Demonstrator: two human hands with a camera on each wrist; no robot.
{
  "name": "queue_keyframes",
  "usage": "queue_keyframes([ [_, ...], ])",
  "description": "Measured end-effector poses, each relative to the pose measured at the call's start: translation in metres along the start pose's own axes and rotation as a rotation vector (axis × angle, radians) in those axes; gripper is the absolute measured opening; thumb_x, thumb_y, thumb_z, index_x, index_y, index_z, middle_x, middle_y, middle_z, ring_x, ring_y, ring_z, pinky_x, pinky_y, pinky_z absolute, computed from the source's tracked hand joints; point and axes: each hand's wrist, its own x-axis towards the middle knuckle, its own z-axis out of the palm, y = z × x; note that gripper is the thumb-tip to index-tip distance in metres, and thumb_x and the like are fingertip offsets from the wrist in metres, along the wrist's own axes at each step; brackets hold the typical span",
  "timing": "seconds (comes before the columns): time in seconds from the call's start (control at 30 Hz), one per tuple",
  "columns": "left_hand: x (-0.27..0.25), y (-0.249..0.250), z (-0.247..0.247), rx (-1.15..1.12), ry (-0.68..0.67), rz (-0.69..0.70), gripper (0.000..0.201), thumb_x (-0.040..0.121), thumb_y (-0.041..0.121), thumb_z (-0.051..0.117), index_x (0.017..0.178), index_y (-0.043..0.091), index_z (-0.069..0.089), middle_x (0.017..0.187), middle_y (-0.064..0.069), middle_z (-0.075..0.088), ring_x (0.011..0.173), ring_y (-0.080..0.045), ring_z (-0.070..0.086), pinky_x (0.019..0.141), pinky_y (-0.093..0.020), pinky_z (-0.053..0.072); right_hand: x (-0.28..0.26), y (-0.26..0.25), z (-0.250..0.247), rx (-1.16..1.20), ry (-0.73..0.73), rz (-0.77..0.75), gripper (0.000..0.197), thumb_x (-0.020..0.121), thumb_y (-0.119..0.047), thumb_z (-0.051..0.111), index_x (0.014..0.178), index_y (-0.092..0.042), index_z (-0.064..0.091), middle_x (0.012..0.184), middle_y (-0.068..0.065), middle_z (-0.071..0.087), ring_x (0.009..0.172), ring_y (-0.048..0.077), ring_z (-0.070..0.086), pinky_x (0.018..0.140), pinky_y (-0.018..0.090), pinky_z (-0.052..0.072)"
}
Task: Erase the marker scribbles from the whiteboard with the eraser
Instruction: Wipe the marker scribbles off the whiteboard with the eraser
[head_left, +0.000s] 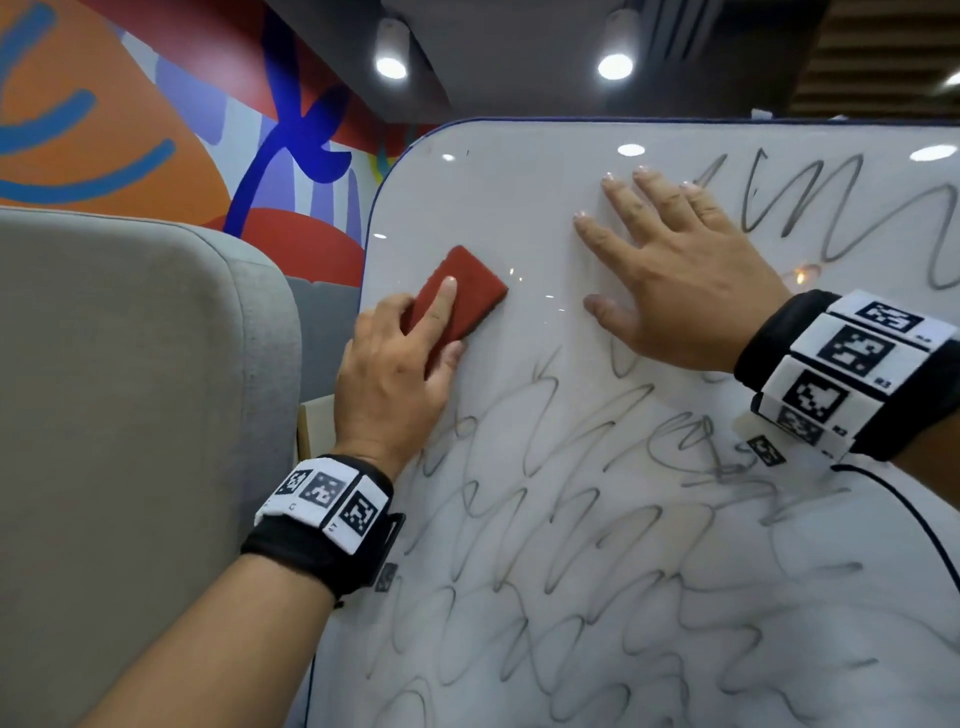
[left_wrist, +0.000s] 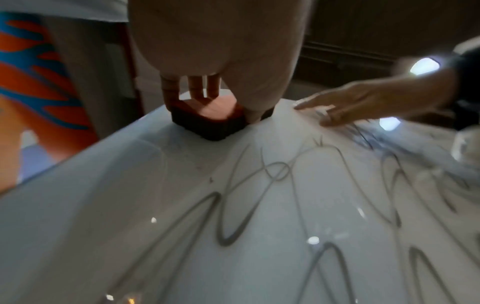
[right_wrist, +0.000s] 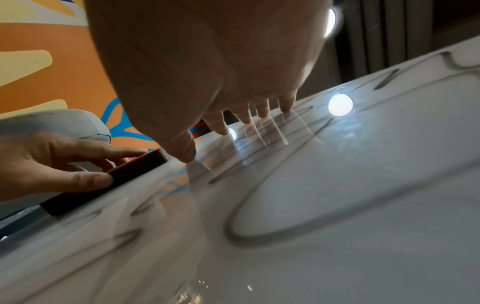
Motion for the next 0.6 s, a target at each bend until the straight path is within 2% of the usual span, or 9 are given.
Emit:
queue_keyframes([
  [0.07,-0.001,0.0,0.001,-0.014,0.015,-0.075,0.056,0.094,0.033,0.06,0.148,0.028,0.044,0.121,-0.012,0.053,0.103,-0.031,0.049,0.078,-0.047,0.053,-0.001,-0.002,0.001,-0.001,-0.009,0.008,0.074,0.096,-0.057,0.031,0.158,-0.022,0.01,0.165,0.013,0.002,0.152,0.032,0.0,0.123,0.051,0.009],
  [0.2,-0.021,0.003,0.005,0.011,-0.004,0.167,0.054,0.094,0.034,0.058,0.146,0.026,0.047,0.122,-0.012,0.055,0.1,-0.032,0.051,0.078,-0.046,0.051,-0.002,-0.005,0.001,-0.008,-0.017,0.004,0.075,0.095,-0.057,0.03,0.158,-0.022,0.009,0.165,0.014,0.001,0.152,0.032,-0.001,0.123,0.05,0.008],
  [0.3,-0.026,0.003,0.004,0.014,-0.03,0.231,0.053,0.095,0.035,0.059,0.146,0.025,0.048,0.122,-0.012,0.056,0.101,-0.032,0.052,0.076,-0.046,0.052,-0.003,-0.006,0.001,-0.012,-0.017,0.004,0.075,0.096,-0.056,0.032,0.158,-0.021,0.011,0.165,0.014,0.003,0.152,0.033,0.001,0.122,0.05,0.008],
  [0.33,-0.023,0.003,0.004,0.016,-0.025,0.2,0.054,0.094,0.035,0.058,0.146,0.026,0.048,0.122,-0.011,0.056,0.101,-0.031,0.052,0.077,-0.046,0.052,-0.003,-0.007,0.0,-0.012,-0.016,0.004,0.075,0.096,-0.056,0.033,0.158,-0.021,0.011,0.165,0.014,0.003,0.152,0.033,0.001,0.122,0.05,0.008],
  [0.43,-0.01,0.004,0.002,-0.033,0.019,-0.004,0.056,0.093,0.035,0.058,0.147,0.027,0.046,0.121,-0.011,0.054,0.101,-0.03,0.049,0.081,-0.045,0.051,-0.004,-0.008,-0.001,0.005,-0.014,0.003,0.075,0.096,-0.055,0.035,0.158,-0.02,0.012,0.165,0.015,0.004,0.152,0.033,0.002,0.122,0.051,0.008],
  [0.47,-0.009,0.006,0.003,-0.039,0.021,-0.014,0.056,0.093,0.034,0.058,0.147,0.027,0.045,0.121,-0.011,0.054,0.101,-0.03,0.049,0.081,-0.045,0.051,-0.005,-0.008,-0.001,0.007,-0.019,0.001,0.075,0.095,-0.055,0.035,0.158,-0.02,0.012,0.165,0.015,0.004,0.152,0.033,0.002,0.122,0.051,0.009],
  [0.6,-0.019,0.012,0.006,0.018,-0.041,0.253,0.053,0.095,0.035,0.055,0.147,0.026,0.046,0.124,-0.012,0.055,0.102,-0.033,0.051,0.078,-0.047,0.049,-0.011,-0.013,0.003,-0.005,-0.045,-0.031,0.078,0.093,-0.058,0.035,0.158,-0.02,0.012,0.165,0.015,0.003,0.152,0.033,0.002,0.122,0.052,0.009],
])
